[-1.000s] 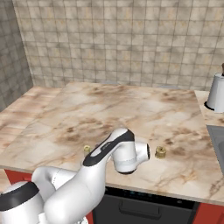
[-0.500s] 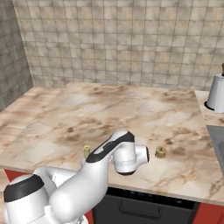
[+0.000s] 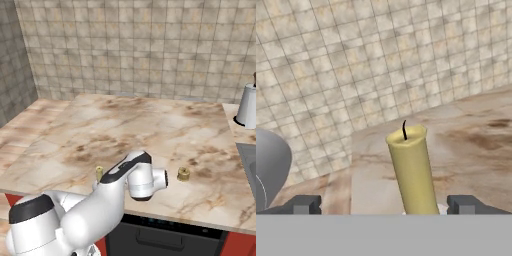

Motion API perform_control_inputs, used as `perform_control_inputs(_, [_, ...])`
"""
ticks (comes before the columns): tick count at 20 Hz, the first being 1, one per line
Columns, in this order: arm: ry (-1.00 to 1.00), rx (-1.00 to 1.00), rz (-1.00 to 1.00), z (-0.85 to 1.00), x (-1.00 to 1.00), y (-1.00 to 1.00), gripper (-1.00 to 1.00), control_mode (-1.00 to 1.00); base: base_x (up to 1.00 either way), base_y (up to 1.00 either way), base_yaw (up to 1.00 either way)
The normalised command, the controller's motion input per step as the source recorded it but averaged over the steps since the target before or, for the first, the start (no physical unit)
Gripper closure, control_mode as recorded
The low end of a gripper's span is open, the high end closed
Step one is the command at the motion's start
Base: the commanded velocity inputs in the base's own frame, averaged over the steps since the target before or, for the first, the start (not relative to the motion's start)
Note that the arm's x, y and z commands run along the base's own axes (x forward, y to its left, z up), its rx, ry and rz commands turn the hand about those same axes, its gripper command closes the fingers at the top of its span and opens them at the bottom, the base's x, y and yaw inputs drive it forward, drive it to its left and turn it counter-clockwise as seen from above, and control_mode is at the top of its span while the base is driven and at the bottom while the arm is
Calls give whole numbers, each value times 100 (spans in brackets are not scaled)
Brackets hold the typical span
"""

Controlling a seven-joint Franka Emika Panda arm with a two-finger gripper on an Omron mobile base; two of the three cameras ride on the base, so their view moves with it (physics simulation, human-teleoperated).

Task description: Pick the candle and candle from the dining table and place them in the open cabinet. Close the cabinet after placing the objects.

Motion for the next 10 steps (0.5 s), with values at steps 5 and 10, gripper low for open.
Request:
perform_control_inputs(5, [0, 0, 0, -17, 8, 18, -100, -100, 0, 0, 0])
perform_control_inputs(10, [0, 0, 0, -12, 13, 16, -100, -100, 0, 0, 0])
